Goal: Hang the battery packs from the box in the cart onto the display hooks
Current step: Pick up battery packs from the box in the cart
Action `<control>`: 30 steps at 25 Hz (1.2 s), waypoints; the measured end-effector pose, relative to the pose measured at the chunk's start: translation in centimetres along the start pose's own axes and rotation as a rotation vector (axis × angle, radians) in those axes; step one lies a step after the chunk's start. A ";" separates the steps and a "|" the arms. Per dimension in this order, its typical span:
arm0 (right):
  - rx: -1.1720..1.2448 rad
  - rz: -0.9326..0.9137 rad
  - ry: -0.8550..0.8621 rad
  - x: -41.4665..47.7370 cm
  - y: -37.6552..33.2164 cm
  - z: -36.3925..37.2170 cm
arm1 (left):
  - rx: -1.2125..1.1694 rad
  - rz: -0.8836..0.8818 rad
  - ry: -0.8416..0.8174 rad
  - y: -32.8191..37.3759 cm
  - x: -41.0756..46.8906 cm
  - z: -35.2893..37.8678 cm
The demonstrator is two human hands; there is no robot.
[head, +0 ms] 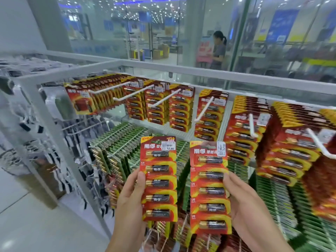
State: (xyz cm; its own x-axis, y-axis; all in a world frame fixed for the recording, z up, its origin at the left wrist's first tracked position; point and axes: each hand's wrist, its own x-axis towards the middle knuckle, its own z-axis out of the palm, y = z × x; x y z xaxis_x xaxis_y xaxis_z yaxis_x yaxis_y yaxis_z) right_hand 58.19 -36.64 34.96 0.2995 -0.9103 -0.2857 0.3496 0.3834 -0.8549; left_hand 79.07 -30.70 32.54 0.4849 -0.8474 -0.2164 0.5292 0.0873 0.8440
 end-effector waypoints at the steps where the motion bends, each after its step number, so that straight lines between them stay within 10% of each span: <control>1: -0.005 0.001 0.008 0.7 0.1 0.7 | -0.001 0.000 -0.005 0.5 0.9 -0.4; 30: 0.210 -0.070 0.401 2.1 2.9 8.3 | 0.140 0.022 -0.310 7.9 10.1 0.1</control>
State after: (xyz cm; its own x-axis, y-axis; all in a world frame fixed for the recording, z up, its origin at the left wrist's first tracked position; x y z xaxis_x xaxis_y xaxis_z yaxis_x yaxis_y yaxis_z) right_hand 67.18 -36.13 35.42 -0.0844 -0.9078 -0.4108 0.5414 0.3044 -0.7838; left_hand 88.12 -38.60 37.04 0.2493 -0.9668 -0.0564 0.4100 0.0526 0.9106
